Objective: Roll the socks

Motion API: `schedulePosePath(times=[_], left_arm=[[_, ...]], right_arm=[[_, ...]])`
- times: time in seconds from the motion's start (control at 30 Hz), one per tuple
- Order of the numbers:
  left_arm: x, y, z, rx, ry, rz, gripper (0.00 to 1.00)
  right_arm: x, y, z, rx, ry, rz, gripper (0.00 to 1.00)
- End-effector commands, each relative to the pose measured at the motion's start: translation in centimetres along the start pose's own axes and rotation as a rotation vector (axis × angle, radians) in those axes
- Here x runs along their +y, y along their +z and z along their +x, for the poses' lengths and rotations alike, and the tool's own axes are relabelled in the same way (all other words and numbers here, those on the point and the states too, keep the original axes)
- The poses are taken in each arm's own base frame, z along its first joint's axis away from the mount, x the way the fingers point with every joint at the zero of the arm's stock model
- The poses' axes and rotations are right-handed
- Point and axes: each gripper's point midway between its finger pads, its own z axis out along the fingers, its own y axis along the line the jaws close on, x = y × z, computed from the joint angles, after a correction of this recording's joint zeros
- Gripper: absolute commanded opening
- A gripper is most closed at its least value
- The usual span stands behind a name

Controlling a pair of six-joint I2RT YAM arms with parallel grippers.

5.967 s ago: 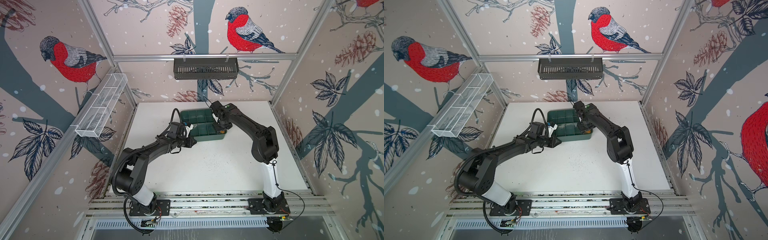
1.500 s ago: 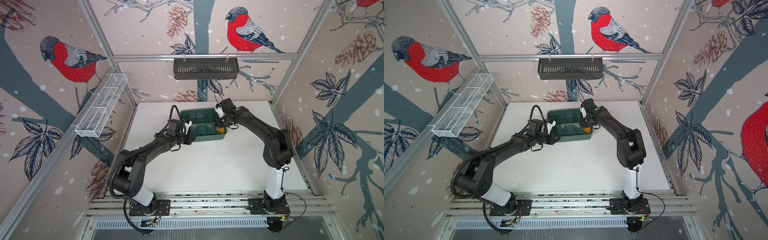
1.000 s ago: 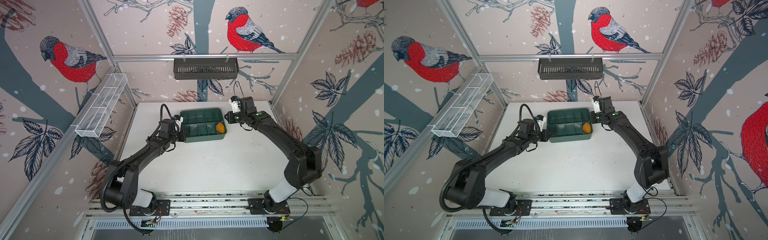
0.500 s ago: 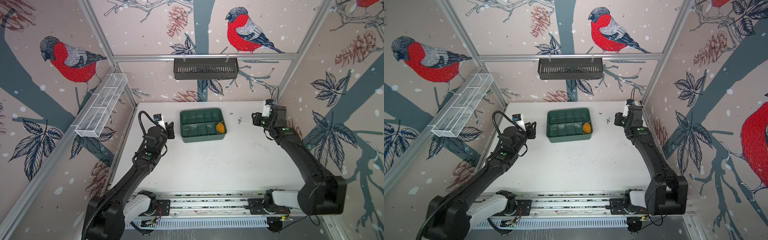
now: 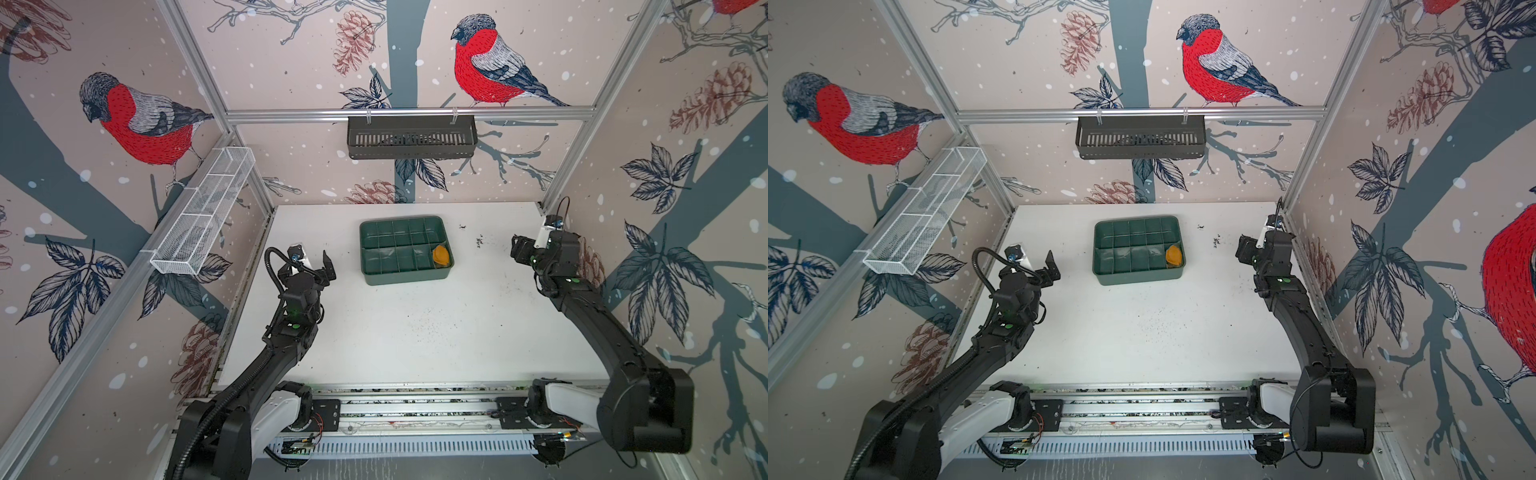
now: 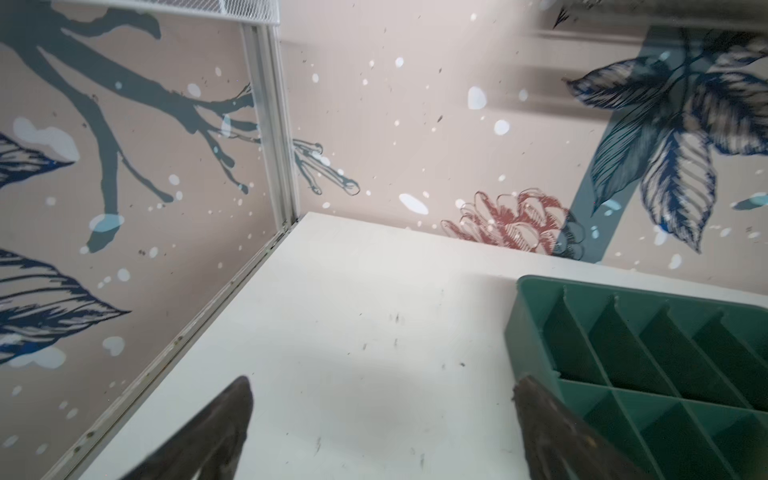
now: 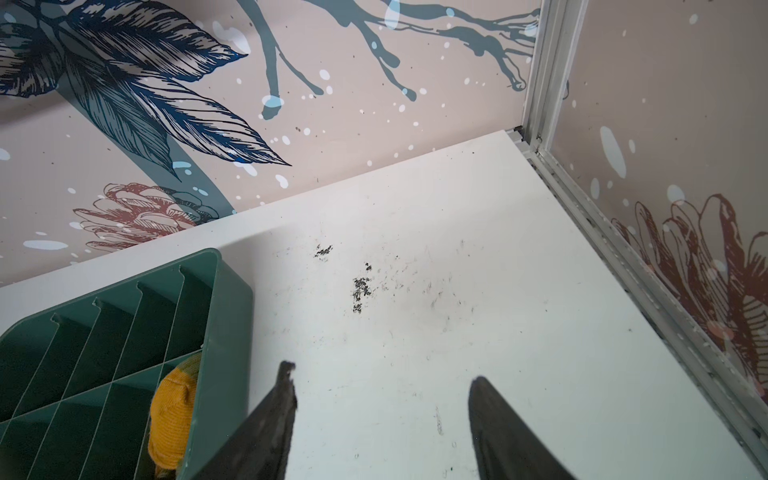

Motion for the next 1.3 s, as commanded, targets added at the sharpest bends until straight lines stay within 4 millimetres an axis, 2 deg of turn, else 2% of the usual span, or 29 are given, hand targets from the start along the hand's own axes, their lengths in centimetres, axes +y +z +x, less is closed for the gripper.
schedulePosePath(times=[0.0, 0.23, 0.4, 0.5, 0.53, 0.67, 0.9, 1.07, 1.27], left_arm=[[1.6, 0.3, 0.3, -0.057, 0.002, -0.045, 0.96], [3.8, 1.1, 4.7, -0.064, 0.005, -0.069, 0.97], [3.1, 2.2, 4.4, -0.113, 0.042, -0.039, 0.96], [2.9, 2.5, 6.7, -0.087, 0.056, -0.017, 0.97], [2.6, 2.1, 5.6, -0.152, 0.061, -0.002, 0.97], [2.3, 2.6, 6.5, -0.07, 0.059, 0.013, 0.97], [1.6, 2.3, 6.2, -0.117, 0.084, 0.056, 0.98], [1.5, 2.2, 6.2, -0.114, 0.087, 0.066, 0.98], [1.5, 2.2, 6.2, -0.115, 0.087, 0.066, 0.98]], right_arm=[[-0.2, 0.2, -0.6, -0.047, 0.003, 0.011, 0.68], [-1.9, -0.5, -0.2, -0.109, -0.018, 0.082, 0.68], [-3.1, -0.4, 0.8, -0.138, -0.016, 0.128, 0.68], [-3.9, -0.4, 1.7, -0.152, -0.026, 0.16, 0.68], [-4.2, -0.4, 2.0, -0.159, -0.029, 0.172, 0.68], [-5.2, -0.5, 3.1, -0.205, -0.033, 0.206, 0.68], [-7.8, -1.6, 5.3, -0.33, -0.022, 0.311, 0.68], [-7.9, -2.7, 5.5, -0.395, -0.044, 0.315, 0.68], [-7.0, -1.3, 7.1, -0.361, -0.107, 0.289, 0.68]])
